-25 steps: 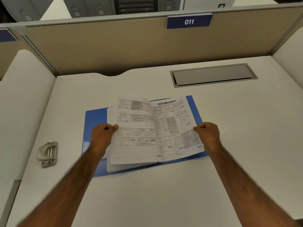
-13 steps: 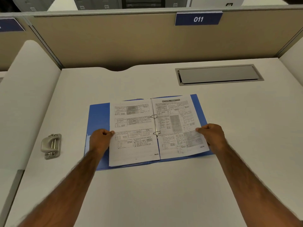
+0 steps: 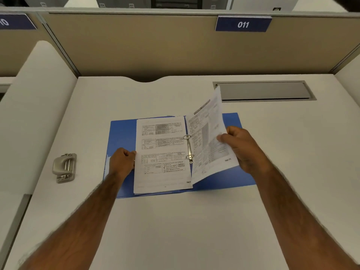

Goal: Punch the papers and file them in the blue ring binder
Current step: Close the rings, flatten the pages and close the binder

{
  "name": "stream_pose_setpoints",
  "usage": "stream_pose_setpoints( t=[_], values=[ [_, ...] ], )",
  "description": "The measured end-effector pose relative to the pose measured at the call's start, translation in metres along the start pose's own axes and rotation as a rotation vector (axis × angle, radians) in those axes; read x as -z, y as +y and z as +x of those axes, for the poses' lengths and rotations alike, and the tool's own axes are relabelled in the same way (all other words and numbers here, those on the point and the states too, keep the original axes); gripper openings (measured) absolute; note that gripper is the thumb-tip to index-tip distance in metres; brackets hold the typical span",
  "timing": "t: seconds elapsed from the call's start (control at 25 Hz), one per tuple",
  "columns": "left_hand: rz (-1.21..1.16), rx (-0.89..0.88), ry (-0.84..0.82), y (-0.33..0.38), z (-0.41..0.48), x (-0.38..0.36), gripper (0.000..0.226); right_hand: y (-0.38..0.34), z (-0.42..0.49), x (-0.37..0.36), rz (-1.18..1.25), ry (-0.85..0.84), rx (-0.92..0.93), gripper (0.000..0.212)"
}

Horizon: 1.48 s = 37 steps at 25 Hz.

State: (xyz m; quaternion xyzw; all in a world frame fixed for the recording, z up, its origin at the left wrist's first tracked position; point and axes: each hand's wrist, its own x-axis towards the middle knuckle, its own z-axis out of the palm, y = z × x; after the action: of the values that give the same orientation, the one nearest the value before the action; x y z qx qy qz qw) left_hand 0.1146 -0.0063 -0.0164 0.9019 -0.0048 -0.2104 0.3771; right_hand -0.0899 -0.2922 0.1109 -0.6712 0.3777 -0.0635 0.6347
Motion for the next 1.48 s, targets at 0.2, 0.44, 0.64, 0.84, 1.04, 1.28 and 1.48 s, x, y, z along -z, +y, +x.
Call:
stream_pose_setpoints(
  t=[0.2, 0.44, 0.64, 0.84, 1.04, 1.28, 1.48],
  values=[
    [-0.048, 0.026, -0.033, -0.003, 0.005, 0.002, 0.033, -0.024, -0.008, -0.075, -0.07, -0.146, 0.071, 0.026],
    [-0.115, 0.031, -0.024, -0.007, 0.004, 0.004, 0.029, 0.005, 0.0, -0.166, -0.385, -0.21, 0.155, 0.02],
    [-0.104, -0.005, -0.039, -0.008, 0.006, 0.005, 0.035, 0.035, 0.013, -0.204, -0.578, -0.215, 0.14, 0.029],
    [-0.078, -0.043, -0.031, -0.01, 0.005, 0.006, 0.032, 0.046, 0.011, -0.22, -0.71, -0.175, 0.151, 0.046],
    [-0.037, -0.066, -0.047, -0.008, 0.007, 0.008, 0.029, 0.069, -0.007, -0.214, -0.978, 0.073, 0.383, 0.061],
    [-0.006, -0.071, -0.071, -0.006, 0.009, 0.009, 0.028, 0.103, -0.035, -0.227, -1.274, 0.014, 0.3, 0.09],
    [-0.009, -0.057, -0.072, -0.005, 0.006, 0.011, 0.022, 0.112, -0.03, -0.245, -1.293, -0.099, 0.223, 0.108]
  ],
)
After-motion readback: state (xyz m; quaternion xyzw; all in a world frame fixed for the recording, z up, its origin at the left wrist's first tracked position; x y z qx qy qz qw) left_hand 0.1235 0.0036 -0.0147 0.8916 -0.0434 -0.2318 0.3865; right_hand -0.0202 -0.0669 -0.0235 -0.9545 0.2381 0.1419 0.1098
